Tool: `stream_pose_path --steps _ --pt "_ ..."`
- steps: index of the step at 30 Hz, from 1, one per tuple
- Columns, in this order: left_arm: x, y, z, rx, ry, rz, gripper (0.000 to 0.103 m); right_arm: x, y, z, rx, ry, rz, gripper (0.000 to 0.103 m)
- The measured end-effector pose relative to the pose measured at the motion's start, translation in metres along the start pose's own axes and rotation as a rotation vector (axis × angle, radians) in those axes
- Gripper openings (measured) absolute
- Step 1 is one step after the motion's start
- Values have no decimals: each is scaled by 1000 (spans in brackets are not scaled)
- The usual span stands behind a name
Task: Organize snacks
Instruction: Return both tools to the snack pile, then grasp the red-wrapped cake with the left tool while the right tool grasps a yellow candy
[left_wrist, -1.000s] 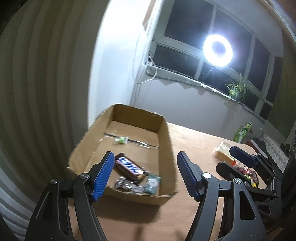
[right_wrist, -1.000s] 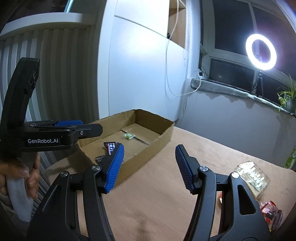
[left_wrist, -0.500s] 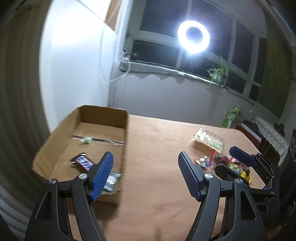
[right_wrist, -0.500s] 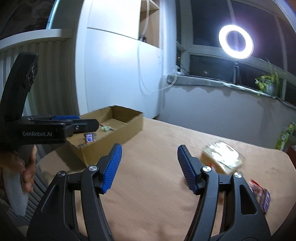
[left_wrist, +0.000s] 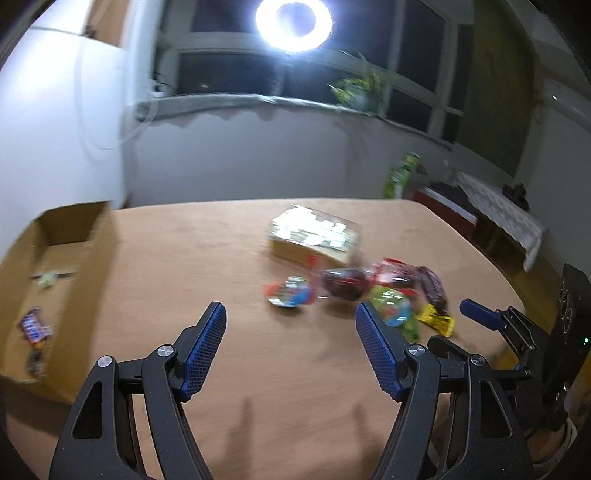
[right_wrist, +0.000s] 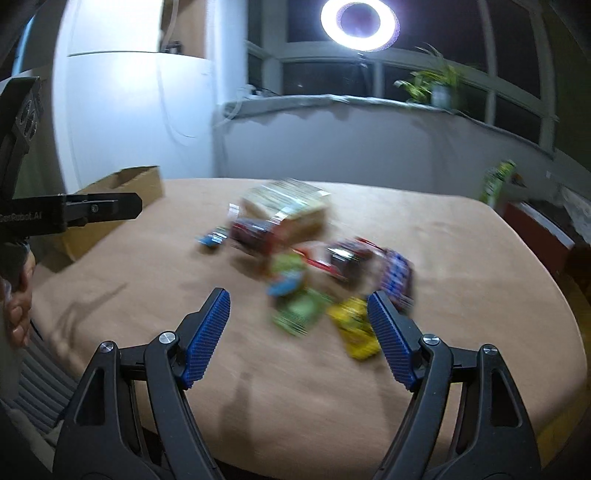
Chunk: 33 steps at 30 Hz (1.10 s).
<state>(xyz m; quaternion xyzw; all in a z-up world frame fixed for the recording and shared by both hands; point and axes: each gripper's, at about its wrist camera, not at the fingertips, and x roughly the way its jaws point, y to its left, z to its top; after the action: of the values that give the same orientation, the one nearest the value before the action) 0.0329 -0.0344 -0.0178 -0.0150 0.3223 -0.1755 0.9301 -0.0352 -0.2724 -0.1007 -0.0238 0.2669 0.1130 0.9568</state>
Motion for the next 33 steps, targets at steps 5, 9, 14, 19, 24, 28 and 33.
stream_pose_path --steps 5,9,14,19,24,28,33 --pt "29 -33 4 59 42 -47 73 -4 -23 -6 8 18 -11 78" --pt "53 -46 10 72 72 -56 73 2 -29 -9 -5 47 11 63" --pt "72 -44 8 54 105 -42 73 16 -25 -12 -22 82 27 57" --pt "88 -44 9 59 138 -29 72 28 -26 -13 -21 105 32 50" --pt "96 -45 11 59 147 -40 61 30 -27 -10 -20 105 30 30" --pt "91 -43 10 51 131 -67 54 28 -28 -10 -8 95 30 28" --pt "80 -38 12 26 93 -92 53 20 -27 -7 -5 75 34 27"
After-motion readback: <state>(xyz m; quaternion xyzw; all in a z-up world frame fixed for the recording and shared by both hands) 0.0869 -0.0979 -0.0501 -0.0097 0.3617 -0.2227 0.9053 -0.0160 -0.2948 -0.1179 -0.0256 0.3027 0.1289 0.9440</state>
